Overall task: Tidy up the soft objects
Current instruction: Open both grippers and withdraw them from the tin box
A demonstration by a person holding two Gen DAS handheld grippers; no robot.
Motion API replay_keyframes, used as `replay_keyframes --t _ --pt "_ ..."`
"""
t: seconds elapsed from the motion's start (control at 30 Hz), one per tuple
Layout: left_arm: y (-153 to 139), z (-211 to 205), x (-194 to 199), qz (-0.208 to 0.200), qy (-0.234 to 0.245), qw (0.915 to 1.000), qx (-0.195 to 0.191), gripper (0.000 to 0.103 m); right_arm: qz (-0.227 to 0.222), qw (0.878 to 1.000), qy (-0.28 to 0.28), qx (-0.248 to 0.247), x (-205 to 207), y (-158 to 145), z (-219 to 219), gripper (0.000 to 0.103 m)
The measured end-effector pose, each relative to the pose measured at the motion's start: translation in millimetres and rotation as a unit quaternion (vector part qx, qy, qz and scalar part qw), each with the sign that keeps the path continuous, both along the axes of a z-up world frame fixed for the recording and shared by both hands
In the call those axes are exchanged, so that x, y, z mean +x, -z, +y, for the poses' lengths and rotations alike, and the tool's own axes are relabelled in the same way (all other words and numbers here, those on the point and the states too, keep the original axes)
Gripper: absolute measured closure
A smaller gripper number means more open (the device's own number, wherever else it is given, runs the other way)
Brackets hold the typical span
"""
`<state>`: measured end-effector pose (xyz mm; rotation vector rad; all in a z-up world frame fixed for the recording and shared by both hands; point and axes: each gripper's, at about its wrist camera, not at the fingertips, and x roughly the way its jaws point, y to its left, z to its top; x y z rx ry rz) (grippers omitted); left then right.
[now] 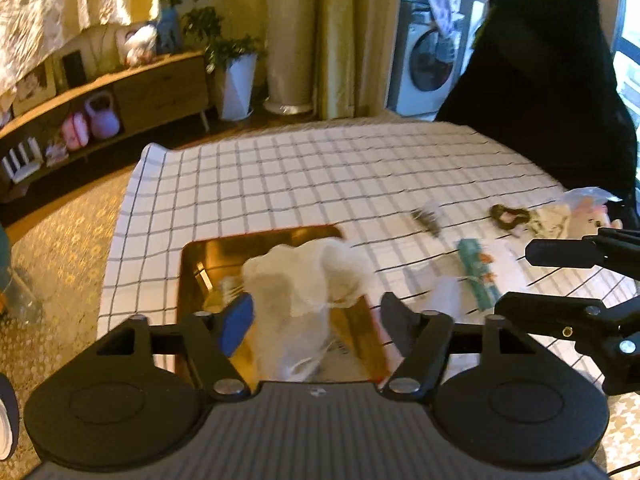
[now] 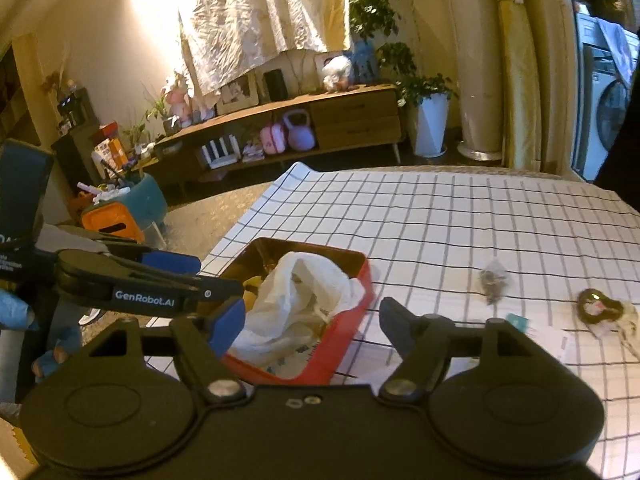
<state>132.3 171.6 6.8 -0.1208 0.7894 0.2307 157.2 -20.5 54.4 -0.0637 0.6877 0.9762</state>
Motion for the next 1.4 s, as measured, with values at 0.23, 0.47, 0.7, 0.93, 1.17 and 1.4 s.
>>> replay_keyframes --t 0.23,0.47,0.7,0.93,1.17,1.4 --pt "-2.1 -36.7 7.3 -0.015 0.031 0.9994 -0.007 0.024 -0.018 0.999 0.032 0.012 4.6 -7.9 -39.1 0.011" --pt "9.1 -64.4 17.7 -0.027 0.055 0.9976 -0.032 0.020 -0.024 0.997 0.070 0.007 13.4 -3.6 -79.8 0.004" --pt "24.0 -89.6 27.0 -0.042 0.092 0.9927 -0.067 0.008 -0.026 0.994 0.109 -0.008 33.8 4.5 -112.9 0.003" --pt "49.9 -104.6 43.7 -0.025 0.100 0.9917 -0.077 0.003 -0.029 0.988 0.148 -0.034 67.6 15.7 -139.0 0.003" --pt "72.1 -102.8 55.3 -0.020 0.078 0.9924 -0.093 0.003 0.009 0.981 0.189 -0.039 120.2 31.8 -157.7 0.003" --pt "87.6 -107.7 62.4 -0.019 0.057 0.9970 -0.048 0.003 0.023 0.979 0.192 -0.057 158.7 44.3 -144.7 0.003"
